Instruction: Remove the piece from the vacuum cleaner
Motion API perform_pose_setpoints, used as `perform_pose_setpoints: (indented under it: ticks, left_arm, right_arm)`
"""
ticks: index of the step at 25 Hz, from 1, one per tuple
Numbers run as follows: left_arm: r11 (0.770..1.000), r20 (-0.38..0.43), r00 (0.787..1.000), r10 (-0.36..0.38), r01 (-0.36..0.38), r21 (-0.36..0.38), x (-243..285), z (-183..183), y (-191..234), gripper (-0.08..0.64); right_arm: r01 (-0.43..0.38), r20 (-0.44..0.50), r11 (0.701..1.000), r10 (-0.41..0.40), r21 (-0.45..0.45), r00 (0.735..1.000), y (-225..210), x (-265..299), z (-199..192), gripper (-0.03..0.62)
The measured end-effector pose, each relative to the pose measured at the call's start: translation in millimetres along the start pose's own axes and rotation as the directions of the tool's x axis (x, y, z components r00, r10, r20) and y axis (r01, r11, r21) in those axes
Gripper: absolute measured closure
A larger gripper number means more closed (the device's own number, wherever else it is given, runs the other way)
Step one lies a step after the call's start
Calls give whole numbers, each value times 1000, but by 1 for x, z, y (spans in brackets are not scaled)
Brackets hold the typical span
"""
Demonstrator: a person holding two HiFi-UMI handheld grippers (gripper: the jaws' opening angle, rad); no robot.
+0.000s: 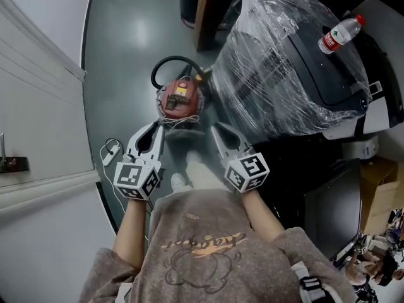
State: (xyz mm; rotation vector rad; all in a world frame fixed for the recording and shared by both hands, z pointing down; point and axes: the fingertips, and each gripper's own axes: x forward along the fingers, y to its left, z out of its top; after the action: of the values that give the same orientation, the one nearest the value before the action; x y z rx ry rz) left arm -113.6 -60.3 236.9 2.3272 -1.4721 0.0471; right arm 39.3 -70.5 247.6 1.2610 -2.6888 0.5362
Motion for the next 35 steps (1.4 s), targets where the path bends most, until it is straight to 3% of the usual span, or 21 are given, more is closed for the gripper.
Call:
perform_pose_setpoints:
  ticks: [4,7,10,15,19,27,35]
  left_arm:
    - [999,-9,999,-32,32,24,9,-4,-1,407]
    - [998,-17,998,-58,58,35,16,-7,-1,316]
    - [997,-36,997,-68,69,37,21,-13,2,257]
    - [995,-80,993,-83,87,54,34,-30,13,247]
    - [995,-140,987,-83,90,45,50,-63,32,247]
    - [989,-331,938,-104,132,62,87,-185,72,249]
    - [980,-464,875,-138,189,65,136,-321,103,249]
  right_arm:
    - [-44,-10,999,44,10,999,-4,5,-3,483]
    - [-93,-2,995,93,25,996,-3,9,-4,360]
    - [-109,-9,994,110,30,994,-3,13,-7,348]
    - [-111,-60,993,113,25,992,-13,37,-22,348]
    - [-157,-119,988,157,2,980,-20,66,-47,348]
    - [-203,-354,977,170,-60,920,-63,104,-173,348]
    - [-251,-497,963,171,-98,851,-101,135,-313,348]
